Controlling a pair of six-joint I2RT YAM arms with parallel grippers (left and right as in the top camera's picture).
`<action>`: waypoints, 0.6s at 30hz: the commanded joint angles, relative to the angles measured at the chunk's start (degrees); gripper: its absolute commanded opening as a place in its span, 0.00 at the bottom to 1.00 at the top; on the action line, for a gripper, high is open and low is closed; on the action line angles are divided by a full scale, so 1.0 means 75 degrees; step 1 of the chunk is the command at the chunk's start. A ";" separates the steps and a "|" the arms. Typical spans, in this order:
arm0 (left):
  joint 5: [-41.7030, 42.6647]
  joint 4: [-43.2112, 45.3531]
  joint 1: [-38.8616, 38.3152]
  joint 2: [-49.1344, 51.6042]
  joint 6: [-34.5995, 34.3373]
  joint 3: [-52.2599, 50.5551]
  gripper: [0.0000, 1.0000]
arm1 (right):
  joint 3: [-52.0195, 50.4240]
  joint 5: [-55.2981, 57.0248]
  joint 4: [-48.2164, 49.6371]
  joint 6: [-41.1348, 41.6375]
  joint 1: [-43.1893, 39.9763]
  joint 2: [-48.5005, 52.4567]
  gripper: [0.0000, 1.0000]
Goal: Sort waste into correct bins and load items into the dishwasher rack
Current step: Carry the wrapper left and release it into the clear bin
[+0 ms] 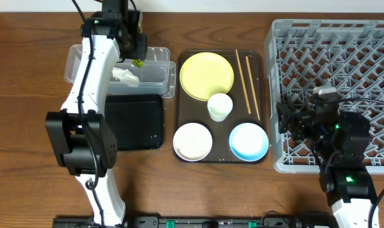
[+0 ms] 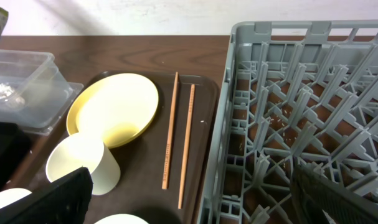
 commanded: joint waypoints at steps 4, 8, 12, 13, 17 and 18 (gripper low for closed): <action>-0.0589 -0.0117 0.0012 0.0332 -0.0344 -0.0128 0.06 | 0.0204 -0.0055 -0.0015 0.0099 -0.0032 0.0003 0.99; -0.1241 -0.0181 0.0012 0.0332 -0.1282 -0.0154 0.06 | 0.0204 -0.0055 -0.0015 0.0099 -0.0032 0.0003 0.99; -0.1731 -0.0178 0.0012 0.0332 -0.2681 -0.0154 0.06 | 0.0204 -0.0058 -0.0017 0.0099 -0.0032 0.0003 0.99; -0.1731 -0.0169 0.0012 0.0332 -0.3019 -0.0154 0.06 | 0.0204 -0.0058 -0.0015 0.0099 -0.0032 0.0003 0.99; -0.2017 -0.0143 0.0012 0.0332 -0.4797 -0.0154 0.06 | 0.0204 -0.0055 -0.0015 0.0099 -0.0032 0.0003 0.99; -0.2215 -0.0146 0.0012 0.0332 -0.5333 -0.0160 0.06 | 0.0204 -0.0055 -0.0015 0.0099 -0.0032 0.0003 0.99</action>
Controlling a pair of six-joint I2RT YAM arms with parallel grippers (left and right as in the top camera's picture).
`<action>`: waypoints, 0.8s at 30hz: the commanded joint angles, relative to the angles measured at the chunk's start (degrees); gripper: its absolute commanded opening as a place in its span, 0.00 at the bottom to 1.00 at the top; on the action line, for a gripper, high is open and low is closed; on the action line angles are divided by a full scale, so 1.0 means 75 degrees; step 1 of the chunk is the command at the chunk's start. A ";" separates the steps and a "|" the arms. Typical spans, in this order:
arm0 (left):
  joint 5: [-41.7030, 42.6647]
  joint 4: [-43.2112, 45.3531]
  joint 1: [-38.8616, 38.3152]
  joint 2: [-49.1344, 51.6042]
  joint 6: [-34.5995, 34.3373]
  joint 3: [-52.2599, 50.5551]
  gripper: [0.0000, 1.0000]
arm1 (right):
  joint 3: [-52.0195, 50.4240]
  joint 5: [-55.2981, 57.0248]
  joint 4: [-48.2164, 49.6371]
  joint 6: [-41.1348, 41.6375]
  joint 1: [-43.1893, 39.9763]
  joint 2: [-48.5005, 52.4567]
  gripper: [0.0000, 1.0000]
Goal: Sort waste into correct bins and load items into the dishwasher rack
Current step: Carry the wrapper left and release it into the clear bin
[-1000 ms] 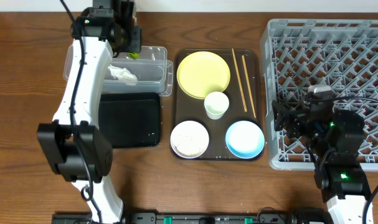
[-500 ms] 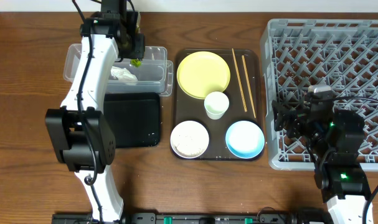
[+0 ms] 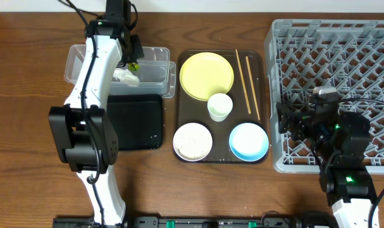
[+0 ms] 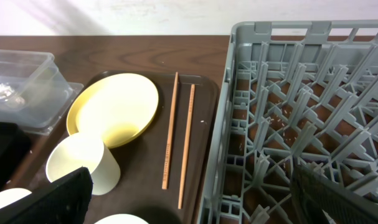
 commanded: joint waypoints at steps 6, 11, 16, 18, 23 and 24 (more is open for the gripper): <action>-0.1285 -0.0073 0.0015 0.0090 -0.4593 -0.0157 0.06 | 0.0204 -0.0055 -0.0012 0.0099 -0.0032 0.0003 0.99; -0.1285 -0.0216 0.0015 0.0090 -0.5421 -0.0268 0.06 | 0.0204 -0.0055 -0.0015 0.0099 -0.0032 0.0003 0.99; -0.1285 -0.0353 0.0015 0.0090 -0.5406 -0.0300 0.41 | 0.0204 -0.0055 -0.0015 0.0099 -0.0032 0.0003 0.99; -0.1279 -0.0402 0.0015 0.0090 -0.5336 -0.0300 0.56 | 0.0204 -0.0055 -0.0015 0.0099 -0.0032 0.0003 0.99; -0.1247 -0.0443 0.0015 0.0006 -0.4331 -0.0300 0.56 | 0.0204 -0.0055 -0.0015 0.0099 -0.0032 0.0003 0.99; -0.1247 -0.0446 0.0015 -0.0041 -0.4109 -0.0300 0.57 | 0.0204 -0.0055 -0.0012 0.0099 -0.0032 0.0003 0.99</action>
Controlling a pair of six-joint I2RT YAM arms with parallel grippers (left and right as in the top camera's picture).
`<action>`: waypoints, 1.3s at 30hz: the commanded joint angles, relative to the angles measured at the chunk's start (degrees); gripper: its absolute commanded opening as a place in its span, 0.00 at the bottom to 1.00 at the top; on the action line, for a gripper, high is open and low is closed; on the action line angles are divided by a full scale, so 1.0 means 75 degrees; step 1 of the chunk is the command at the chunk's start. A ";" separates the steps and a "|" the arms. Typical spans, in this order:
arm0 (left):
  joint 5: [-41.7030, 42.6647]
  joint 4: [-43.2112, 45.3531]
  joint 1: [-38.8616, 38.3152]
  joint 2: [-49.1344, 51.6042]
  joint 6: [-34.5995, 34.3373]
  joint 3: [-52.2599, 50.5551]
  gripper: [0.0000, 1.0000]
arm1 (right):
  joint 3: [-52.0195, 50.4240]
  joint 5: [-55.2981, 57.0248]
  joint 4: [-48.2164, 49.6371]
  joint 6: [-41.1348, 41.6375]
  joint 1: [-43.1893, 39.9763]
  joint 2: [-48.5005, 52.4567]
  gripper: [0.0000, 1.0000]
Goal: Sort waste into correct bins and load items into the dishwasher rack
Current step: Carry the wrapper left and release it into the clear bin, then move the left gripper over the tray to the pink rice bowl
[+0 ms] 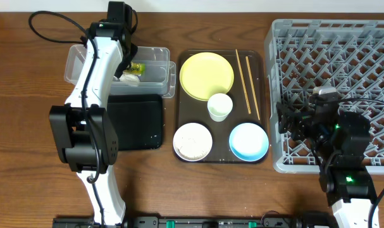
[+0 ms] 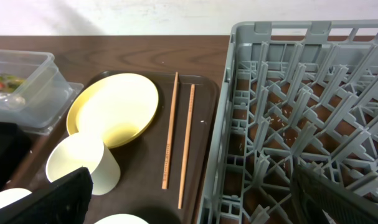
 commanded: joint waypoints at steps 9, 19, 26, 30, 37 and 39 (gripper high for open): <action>0.0880 -0.0035 -0.0050 -0.0892 0.3302 -0.0064 0.61 | 0.0204 -0.0087 -0.0099 0.0283 -0.0032 0.0003 0.99; 0.3212 -0.0192 -0.0323 -0.1067 0.5764 -0.0064 0.75 | 0.0204 -0.0119 -0.0236 0.0533 -0.0032 0.0003 0.99; 0.3468 -0.0731 -0.0755 -0.1119 0.6618 -0.0061 0.79 | 0.0204 -0.0114 -0.0236 0.0533 -0.0032 0.0003 0.99; 0.3468 -0.1119 -0.1026 -0.1215 0.6933 -0.0064 0.79 | 0.0204 -0.0114 -0.0245 0.0533 -0.0032 0.0003 0.99; 0.3465 -0.1364 -0.1501 -0.1218 0.7332 -0.0064 0.82 | 0.0204 -0.0114 -0.0242 0.0819 -0.0032 0.0003 0.99; 0.3468 -0.1352 -0.1606 -0.1209 0.7431 -0.0064 0.83 | 0.0204 -0.0117 -0.0239 0.0906 -0.0032 0.0003 0.99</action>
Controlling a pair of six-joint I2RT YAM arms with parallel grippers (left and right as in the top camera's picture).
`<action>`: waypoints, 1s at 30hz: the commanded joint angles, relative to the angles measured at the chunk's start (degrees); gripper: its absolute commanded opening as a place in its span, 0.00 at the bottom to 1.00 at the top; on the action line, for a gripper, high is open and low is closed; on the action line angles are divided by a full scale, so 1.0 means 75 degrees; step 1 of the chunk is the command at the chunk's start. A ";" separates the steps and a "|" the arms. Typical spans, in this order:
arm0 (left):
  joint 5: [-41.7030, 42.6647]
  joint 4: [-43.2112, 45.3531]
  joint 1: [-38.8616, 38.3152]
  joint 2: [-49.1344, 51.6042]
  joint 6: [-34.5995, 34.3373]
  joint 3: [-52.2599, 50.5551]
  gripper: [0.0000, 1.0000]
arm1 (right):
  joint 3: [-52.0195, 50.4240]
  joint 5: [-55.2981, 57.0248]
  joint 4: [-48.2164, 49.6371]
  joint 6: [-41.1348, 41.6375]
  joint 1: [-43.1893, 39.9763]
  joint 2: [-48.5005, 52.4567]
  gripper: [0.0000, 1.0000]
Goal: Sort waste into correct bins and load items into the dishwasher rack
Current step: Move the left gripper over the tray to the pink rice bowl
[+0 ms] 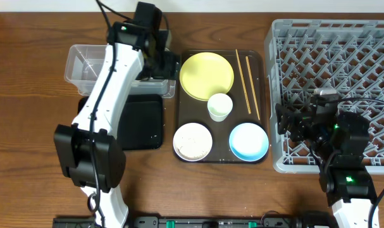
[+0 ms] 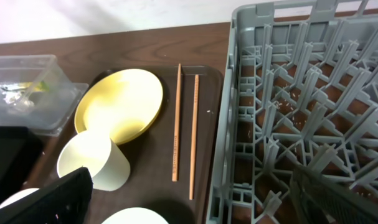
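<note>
My left gripper hangs over the right end of the clear bin, by the tray's left rim; its fingers look spread, with nothing seen between them. White and green waste lies in that bin. The brown tray holds a yellow plate, a white cup, a white bowl, a blue bowl and two chopsticks. My right gripper stands open and empty at the left edge of the grey dishwasher rack.
A black bin sits in front of the clear one, left of the tray. The left arm reaches across both bins. The rack fills the right side of the table, its prongs standing upright.
The left gripper has moved right from the middle of the clear bin to its right end beside the tray. The right wrist view has shifted slightly. The dishes have not moved.
The left gripper held a small green piece of waste above the clear bin, then lower over it. After that the green piece lay in the bin beside the white scrap, out of the gripper. Now the gripper is near the tray. The right arm stayed by the rack.
</note>
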 commanded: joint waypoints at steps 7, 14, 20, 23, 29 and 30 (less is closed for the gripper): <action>0.0108 -0.0009 -0.0373 0.0052 0.0796 -0.0044 0.89 | 0.0201 -0.0058 0.0003 0.0280 -0.0032 0.0003 0.99; 0.0635 0.0079 -0.0560 0.0501 0.0982 -0.0044 0.89 | 0.0201 -0.0058 -0.0079 0.0277 -0.0032 0.0061 0.99; 0.0673 0.0160 -0.0854 0.0606 0.0982 -0.0044 0.89 | 0.0201 -0.0064 -0.0128 0.0286 -0.0032 0.0350 0.99; 0.0679 0.0149 -0.1014 0.0606 0.0982 -0.0044 0.89 | 0.0201 -0.0067 -0.0125 0.0309 -0.0032 0.0458 0.99; 0.0673 0.0064 -0.1279 0.0635 0.0941 -0.0044 0.89 | 0.0201 -0.0207 -0.0125 0.0306 -0.0032 0.0516 0.99; 0.0673 0.0000 -0.1297 0.0635 0.0906 -0.0044 0.88 | 0.0201 -0.0248 -0.0125 0.0309 -0.0032 0.0516 0.99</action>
